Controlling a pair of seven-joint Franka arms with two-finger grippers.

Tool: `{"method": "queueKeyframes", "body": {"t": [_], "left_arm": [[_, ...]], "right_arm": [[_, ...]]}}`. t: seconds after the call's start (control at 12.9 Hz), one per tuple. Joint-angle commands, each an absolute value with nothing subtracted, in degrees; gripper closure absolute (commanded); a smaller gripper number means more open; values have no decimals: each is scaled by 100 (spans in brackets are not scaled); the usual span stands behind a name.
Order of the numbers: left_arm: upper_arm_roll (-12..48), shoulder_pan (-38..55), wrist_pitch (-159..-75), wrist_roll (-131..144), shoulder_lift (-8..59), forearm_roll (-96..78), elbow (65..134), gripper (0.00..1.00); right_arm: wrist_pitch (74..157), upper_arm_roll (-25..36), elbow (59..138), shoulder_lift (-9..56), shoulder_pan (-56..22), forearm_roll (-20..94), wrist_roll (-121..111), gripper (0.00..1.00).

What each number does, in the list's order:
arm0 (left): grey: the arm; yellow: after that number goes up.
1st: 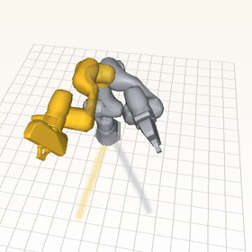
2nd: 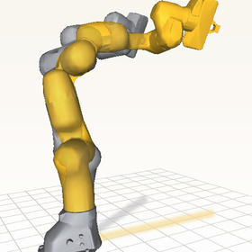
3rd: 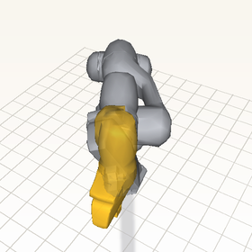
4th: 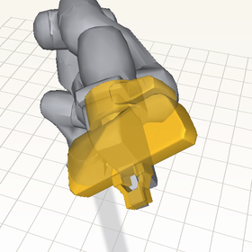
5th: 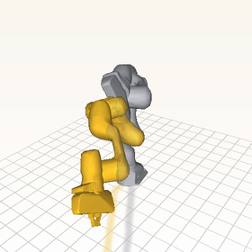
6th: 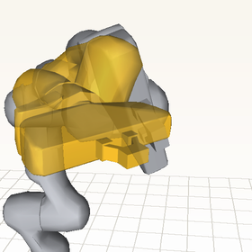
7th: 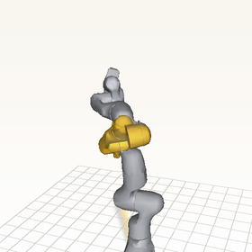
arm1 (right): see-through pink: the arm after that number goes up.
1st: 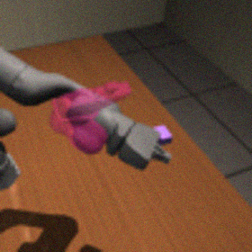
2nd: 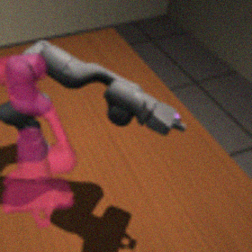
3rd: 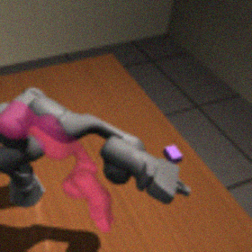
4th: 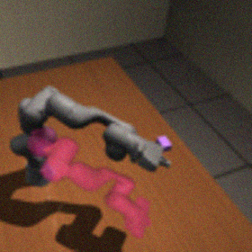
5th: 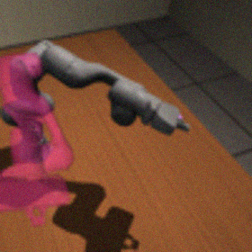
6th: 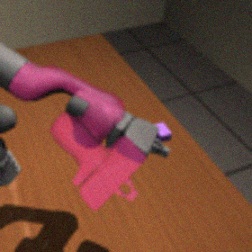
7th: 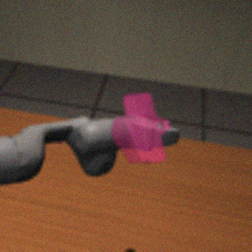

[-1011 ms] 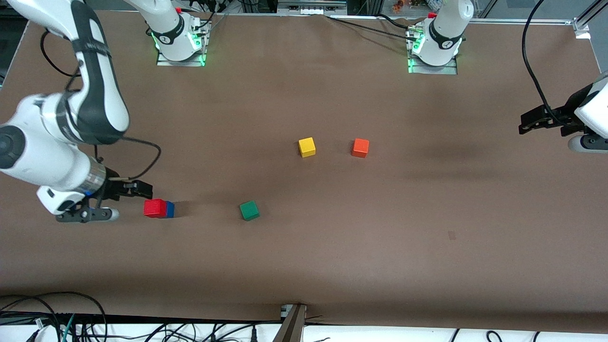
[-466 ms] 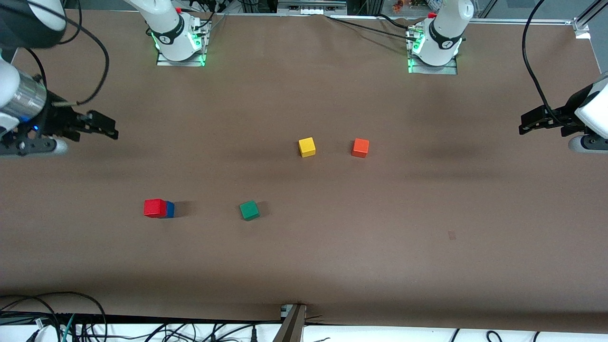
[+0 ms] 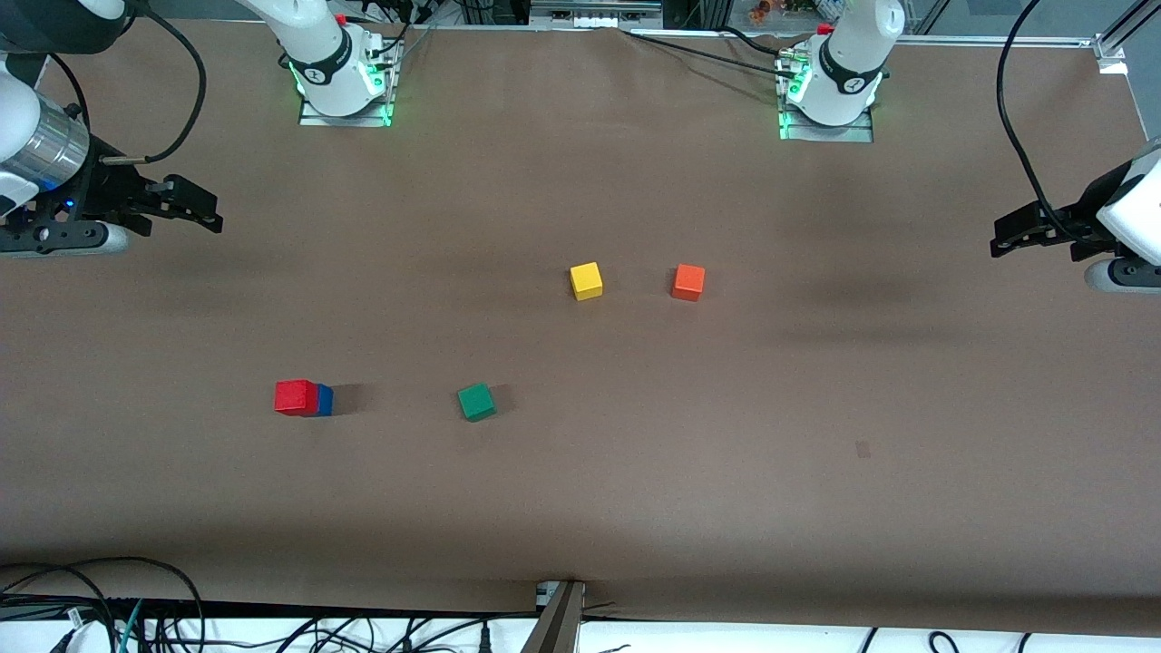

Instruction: Pass red block to right arm, stack on blue

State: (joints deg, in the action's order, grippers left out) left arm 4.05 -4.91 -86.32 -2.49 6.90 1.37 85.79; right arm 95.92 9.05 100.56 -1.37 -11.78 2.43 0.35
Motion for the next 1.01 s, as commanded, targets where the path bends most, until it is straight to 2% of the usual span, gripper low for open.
{"method": "queueKeyframes", "body": {"t": [0.0,0.93], "left_arm": [[439,-527,-8587,-220,756,53,8429,0],[439,-519,-8587,-211,756,53,8429,0]], "right_arm": [[9642,870,10038,-150,-1195,123,35,0],[9563,896,9967,-105,-1187,123,-9,0]]}}
